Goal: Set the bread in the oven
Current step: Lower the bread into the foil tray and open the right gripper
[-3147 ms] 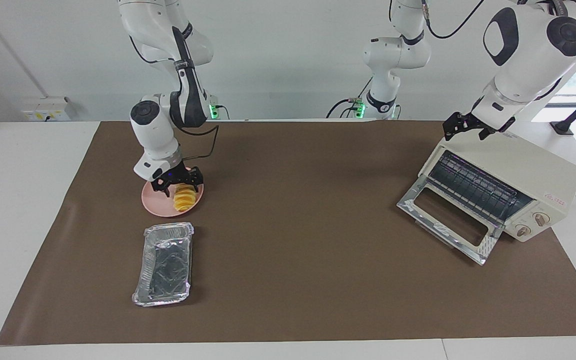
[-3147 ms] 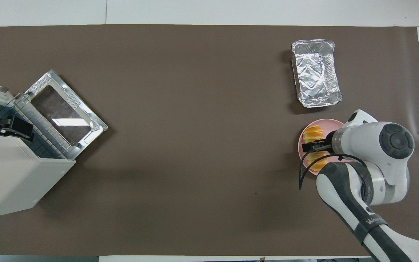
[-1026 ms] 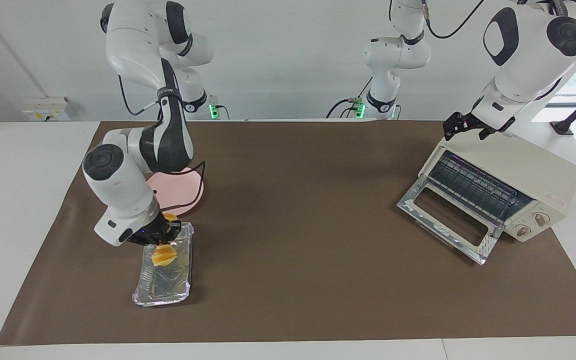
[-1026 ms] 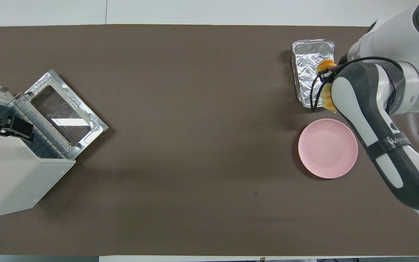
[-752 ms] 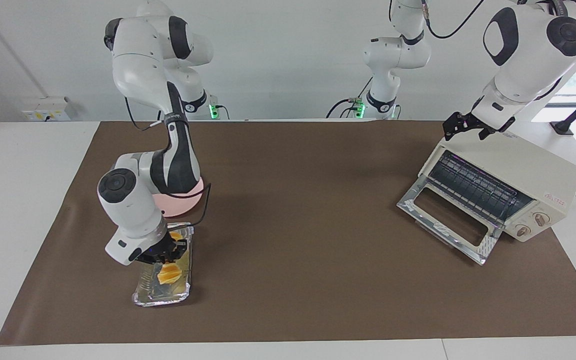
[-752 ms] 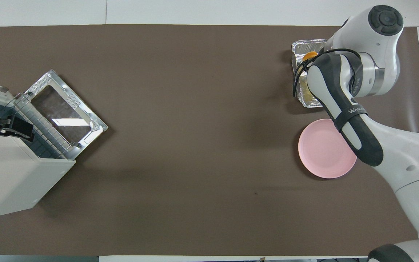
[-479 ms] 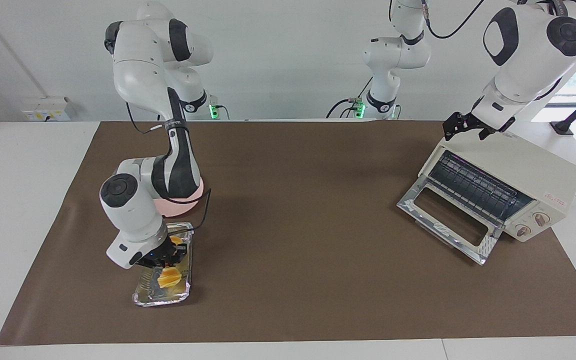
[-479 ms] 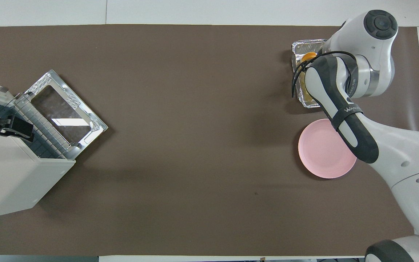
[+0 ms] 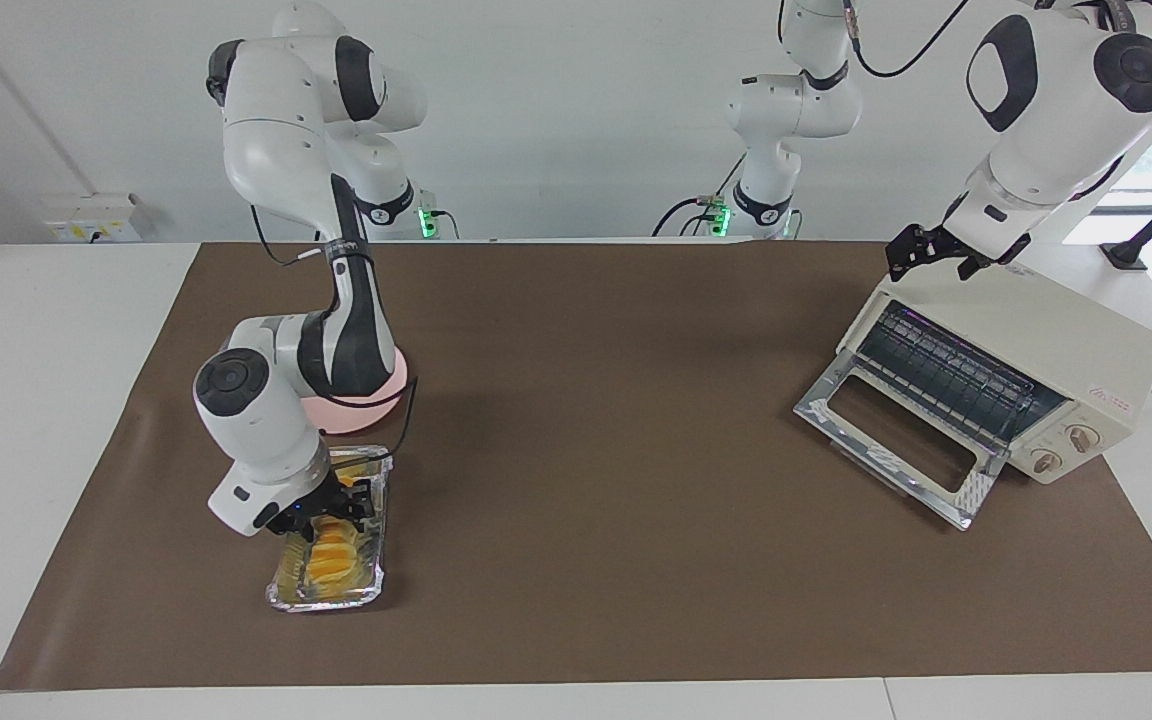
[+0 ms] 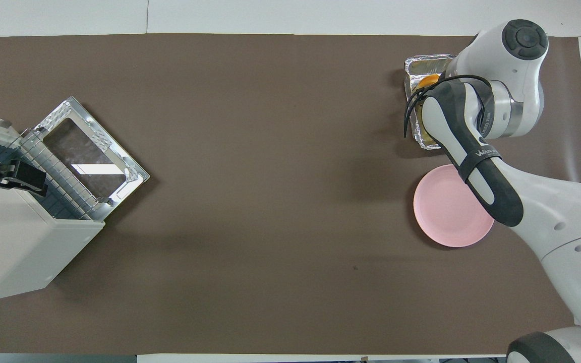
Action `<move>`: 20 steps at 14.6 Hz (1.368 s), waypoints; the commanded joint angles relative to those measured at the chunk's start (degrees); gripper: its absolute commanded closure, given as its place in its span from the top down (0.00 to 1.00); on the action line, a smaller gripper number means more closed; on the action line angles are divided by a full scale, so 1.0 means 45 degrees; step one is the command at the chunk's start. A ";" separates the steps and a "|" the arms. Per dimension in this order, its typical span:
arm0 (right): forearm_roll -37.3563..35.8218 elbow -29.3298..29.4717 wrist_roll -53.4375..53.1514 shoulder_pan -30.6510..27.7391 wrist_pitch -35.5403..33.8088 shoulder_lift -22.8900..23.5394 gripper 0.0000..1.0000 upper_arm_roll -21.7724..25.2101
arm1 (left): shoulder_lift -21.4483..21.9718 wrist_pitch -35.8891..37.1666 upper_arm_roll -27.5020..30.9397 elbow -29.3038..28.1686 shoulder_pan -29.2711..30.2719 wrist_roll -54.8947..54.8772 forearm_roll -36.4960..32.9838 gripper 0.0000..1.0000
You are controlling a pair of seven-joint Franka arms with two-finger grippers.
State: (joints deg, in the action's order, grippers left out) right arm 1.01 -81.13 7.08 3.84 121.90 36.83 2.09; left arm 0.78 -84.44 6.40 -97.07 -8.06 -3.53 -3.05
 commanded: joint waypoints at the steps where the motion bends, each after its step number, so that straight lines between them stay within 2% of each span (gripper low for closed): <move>1: 0.0030 0.0097 0.0438 -0.0403 -0.0953 -0.0392 1.00 -0.0093 | 0.0100 -0.0065 0.0004 0.0027 0.0032 -0.0036 -0.0025 1.00; 5: 0.0030 0.0412 0.1432 -0.0814 -0.0588 -0.0275 1.00 -0.0093 | 0.0100 -0.0065 0.0004 0.0027 0.0032 -0.0036 -0.0025 1.00; 13: -0.0087 -0.1228 0.1864 -0.0892 0.1445 -0.0430 1.00 -0.0015 | 0.0100 -0.0065 0.0004 0.0027 0.0032 -0.0036 -0.0006 1.00; 14: -0.0087 -0.1306 0.1864 -0.0892 0.1505 -0.0450 0.98 0.0005 | 0.0100 -0.0065 0.0004 0.0027 0.0032 -0.0036 -0.0025 1.00; 15: -0.0087 -0.1327 0.1864 -0.0892 0.1524 -0.0450 0.88 0.0005 | 0.0100 -0.0065 0.0004 0.0027 0.0032 -0.0036 -0.0006 1.00; 19: -0.0067 -0.1366 0.1864 -0.0873 0.1486 -0.0470 0.07 -0.0015 | 0.0100 -0.0065 0.0004 0.0027 0.0032 -0.0036 -0.0006 1.00; 20: -0.0067 -0.1385 0.1864 -0.0853 0.1466 -0.0489 0.00 -0.0015 | 0.0100 -0.0065 0.0004 0.0027 0.0032 -0.0036 -0.0025 1.00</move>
State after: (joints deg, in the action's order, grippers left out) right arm 0.89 -85.38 13.98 0.32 127.74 35.68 2.22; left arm 0.78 -84.44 6.40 -97.07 -8.06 -3.53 -3.05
